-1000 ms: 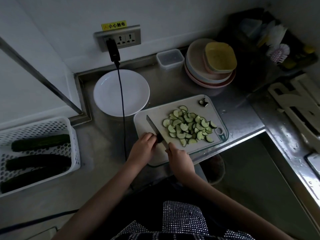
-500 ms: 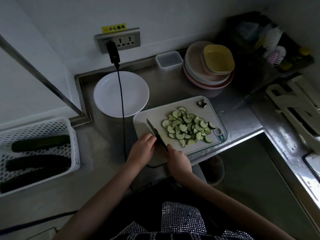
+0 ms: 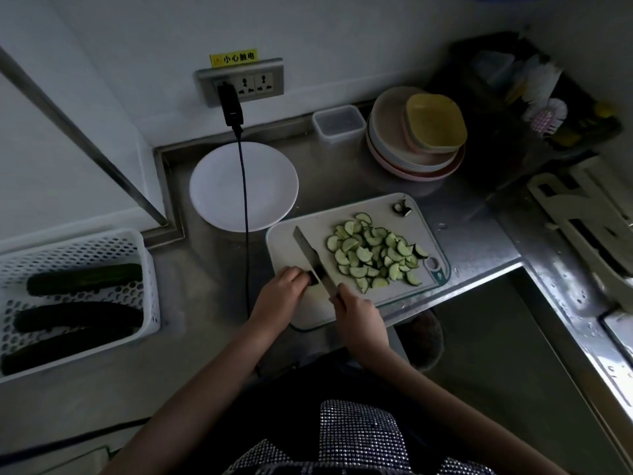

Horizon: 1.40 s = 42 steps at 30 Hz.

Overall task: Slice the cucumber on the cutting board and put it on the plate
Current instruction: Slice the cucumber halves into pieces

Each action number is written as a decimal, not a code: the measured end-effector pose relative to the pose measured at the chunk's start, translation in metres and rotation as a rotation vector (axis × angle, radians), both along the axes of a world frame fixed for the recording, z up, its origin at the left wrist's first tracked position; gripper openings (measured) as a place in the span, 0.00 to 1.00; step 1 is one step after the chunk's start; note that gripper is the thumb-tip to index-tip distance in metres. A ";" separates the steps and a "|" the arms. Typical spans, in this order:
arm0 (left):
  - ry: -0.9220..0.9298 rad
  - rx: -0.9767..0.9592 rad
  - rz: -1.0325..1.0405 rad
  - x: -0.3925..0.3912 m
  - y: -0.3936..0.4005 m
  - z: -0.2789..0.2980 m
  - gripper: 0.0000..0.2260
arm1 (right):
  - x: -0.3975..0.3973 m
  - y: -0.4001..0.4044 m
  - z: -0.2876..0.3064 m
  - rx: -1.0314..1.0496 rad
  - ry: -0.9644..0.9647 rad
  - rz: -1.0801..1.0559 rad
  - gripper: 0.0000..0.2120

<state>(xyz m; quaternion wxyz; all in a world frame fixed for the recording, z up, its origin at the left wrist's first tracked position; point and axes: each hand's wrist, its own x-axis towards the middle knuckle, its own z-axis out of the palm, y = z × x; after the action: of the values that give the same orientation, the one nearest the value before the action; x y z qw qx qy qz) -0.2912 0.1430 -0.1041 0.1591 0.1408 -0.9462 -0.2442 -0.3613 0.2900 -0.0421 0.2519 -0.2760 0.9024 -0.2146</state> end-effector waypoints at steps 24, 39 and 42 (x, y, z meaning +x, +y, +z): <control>-0.026 0.055 0.044 -0.002 0.000 -0.001 0.08 | -0.001 -0.003 -0.007 0.040 0.006 0.038 0.08; -0.018 0.030 0.042 -0.003 0.001 0.000 0.10 | 0.001 -0.007 -0.010 0.087 0.002 0.072 0.09; -0.022 0.046 0.032 -0.003 0.001 0.000 0.09 | 0.000 -0.008 -0.010 0.111 -0.020 0.069 0.07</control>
<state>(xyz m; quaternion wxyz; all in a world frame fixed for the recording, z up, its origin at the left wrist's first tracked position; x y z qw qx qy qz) -0.2939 0.1436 -0.1043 0.1495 0.1621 -0.9396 -0.2616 -0.3618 0.2822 -0.0518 0.2830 -0.2906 0.9002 -0.1583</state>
